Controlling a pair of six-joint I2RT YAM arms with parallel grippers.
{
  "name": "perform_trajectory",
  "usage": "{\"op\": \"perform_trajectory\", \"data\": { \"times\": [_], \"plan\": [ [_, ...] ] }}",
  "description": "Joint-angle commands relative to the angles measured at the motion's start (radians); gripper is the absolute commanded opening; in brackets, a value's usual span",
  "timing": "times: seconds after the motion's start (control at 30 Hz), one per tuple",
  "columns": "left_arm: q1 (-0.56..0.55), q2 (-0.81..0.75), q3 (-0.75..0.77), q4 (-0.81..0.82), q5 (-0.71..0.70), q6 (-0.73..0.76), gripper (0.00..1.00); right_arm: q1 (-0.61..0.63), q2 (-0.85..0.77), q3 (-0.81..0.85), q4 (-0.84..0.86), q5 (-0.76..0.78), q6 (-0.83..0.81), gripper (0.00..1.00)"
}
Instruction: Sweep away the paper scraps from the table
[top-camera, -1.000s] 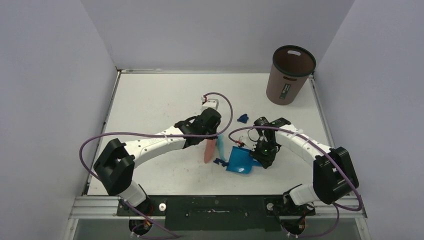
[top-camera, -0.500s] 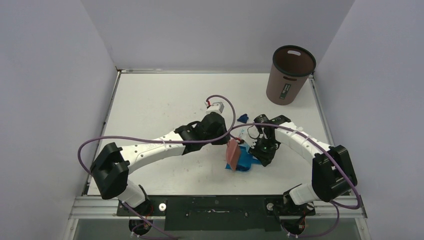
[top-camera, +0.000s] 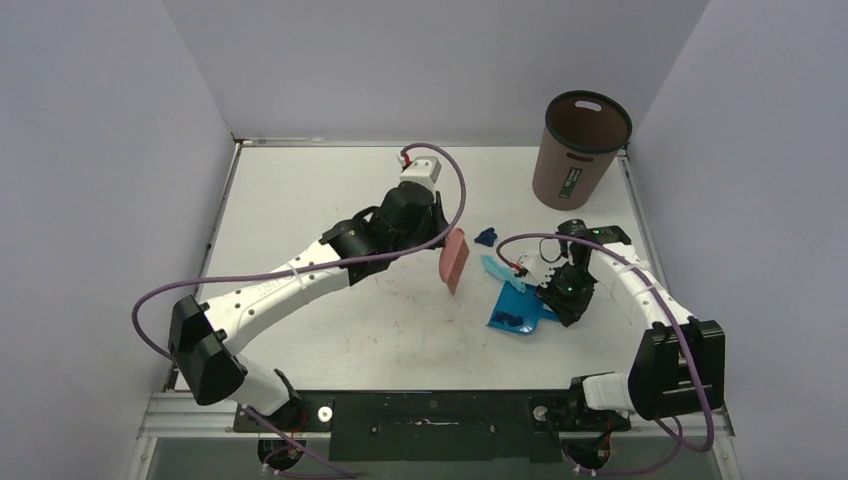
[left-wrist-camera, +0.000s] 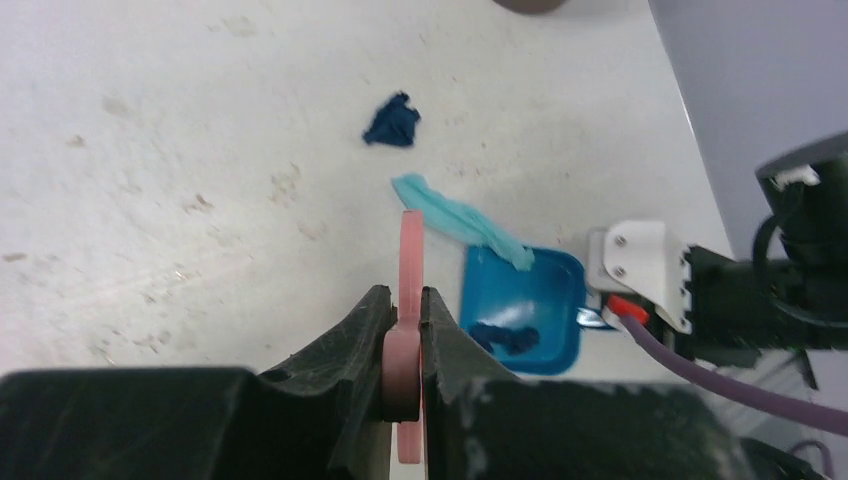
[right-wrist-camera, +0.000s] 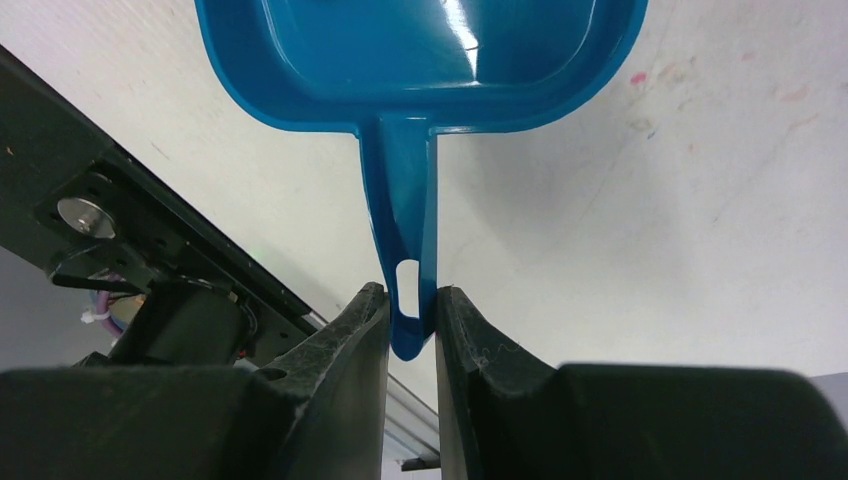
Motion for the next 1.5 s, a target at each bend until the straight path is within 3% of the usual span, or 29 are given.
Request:
{"op": "perform_trajectory", "data": {
  "times": [0.0, 0.27, 0.53, 0.6, 1.03, 1.47],
  "plan": [
    [0.071, 0.084, 0.111, 0.057, -0.033, 0.251, 0.00, -0.086, -0.031, -0.015, -0.036, 0.042, -0.062, 0.05],
    [0.131, 0.378, 0.366, 0.139, 0.017, 0.497, 0.00, -0.256, 0.012, -0.010, -0.009, 0.030, -0.047, 0.05],
    [0.124, 0.757, 0.809, -0.029, 0.121, 0.604, 0.00, -0.262, 0.024, 0.002, -0.013, -0.011, -0.036, 0.05],
    [0.113, 0.799, 0.846, -0.064, 0.146, 0.599, 0.00, -0.263, 0.029, 0.006, -0.005, -0.013, -0.021, 0.05],
    [0.012, 0.586, 0.465, 0.189, 0.226, 0.400, 0.00, -0.277, 0.169, 0.048, 0.034, -0.107, 0.005, 0.05],
    [-0.060, 0.487, 0.347, 0.284, 0.247, 0.238, 0.00, -0.277, 0.189, 0.054, 0.108, -0.131, 0.061, 0.05]
  ]
}}
